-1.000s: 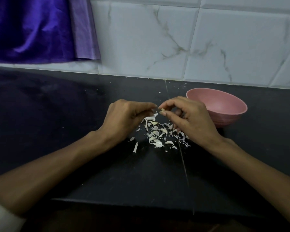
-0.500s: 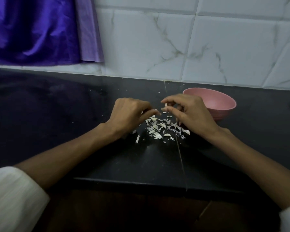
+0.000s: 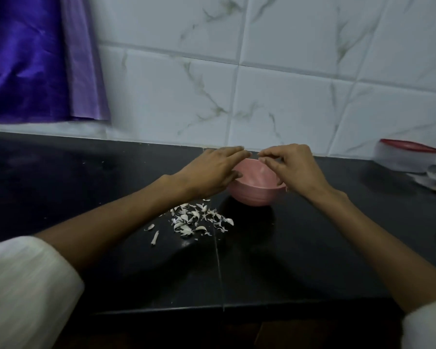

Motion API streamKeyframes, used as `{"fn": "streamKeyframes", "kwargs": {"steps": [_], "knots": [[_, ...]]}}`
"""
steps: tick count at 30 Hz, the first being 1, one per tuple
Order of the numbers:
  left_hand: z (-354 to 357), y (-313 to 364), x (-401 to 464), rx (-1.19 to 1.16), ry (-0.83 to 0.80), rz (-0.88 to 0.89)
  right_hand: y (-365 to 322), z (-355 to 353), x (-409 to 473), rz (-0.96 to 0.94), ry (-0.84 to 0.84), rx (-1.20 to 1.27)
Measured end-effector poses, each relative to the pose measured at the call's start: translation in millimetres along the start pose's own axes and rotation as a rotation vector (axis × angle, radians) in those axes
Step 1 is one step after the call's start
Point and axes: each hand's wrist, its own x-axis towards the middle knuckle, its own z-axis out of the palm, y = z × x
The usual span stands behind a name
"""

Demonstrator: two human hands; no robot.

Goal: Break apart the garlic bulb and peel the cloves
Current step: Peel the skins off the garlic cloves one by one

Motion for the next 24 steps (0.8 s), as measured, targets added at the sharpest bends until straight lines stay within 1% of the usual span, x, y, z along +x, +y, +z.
{"fn": "streamKeyframes", "kwargs": {"steps": [3, 6, 7, 9, 11, 13, 15, 18, 20, 24], "knots": [[3.1, -2.0, 3.7, 0.029, -0.016, -0.01, -1.0, -2.6, -2.5, 0.021, 0.042, 0.074], [-1.5, -5.4, -8.3, 0.019, -0.044, 0.014, -5.2, -0.6, -7.0, -0.005, 0.058, 0.11], [-3.0, -6.9, -13.3, 0.021, -0.02, 0.033, -7.6, 1.6, -8.5, -0.019, 0.052, 0.111], [-7.7, -11.5, -25.8, 0.048, 0.108, 0.059, -14.5, 8.6, -12.0, -0.053, 0.032, 0.116], [-14.0, -16.9, -39.5, 0.085, 0.247, 0.019, -24.4, 16.2, -15.7, -0.093, 0.009, 0.142], [-20.7, -21.1, -54.9, 0.124, 0.322, -0.042, -35.8, 24.7, -17.7, -0.159, -0.012, 0.16], [-19.4, -27.1, -70.4, 0.122, 0.331, -0.07, -46.3, 34.8, -16.8, -0.197, -0.074, 0.17], [-9.6, -37.0, -91.2, 0.123, 0.337, -0.075, -58.7, 50.6, -11.6, -0.191, -0.251, 0.156], [-3.3, -42.7, -101.0, 0.113, 0.342, -0.086, -64.7, 60.7, -9.2, -0.207, -0.366, 0.111], [5.3, -49.0, -106.7, 0.121, 0.303, -0.076, -68.3, 74.6, -4.0, -0.226, -0.491, -0.024]]}}
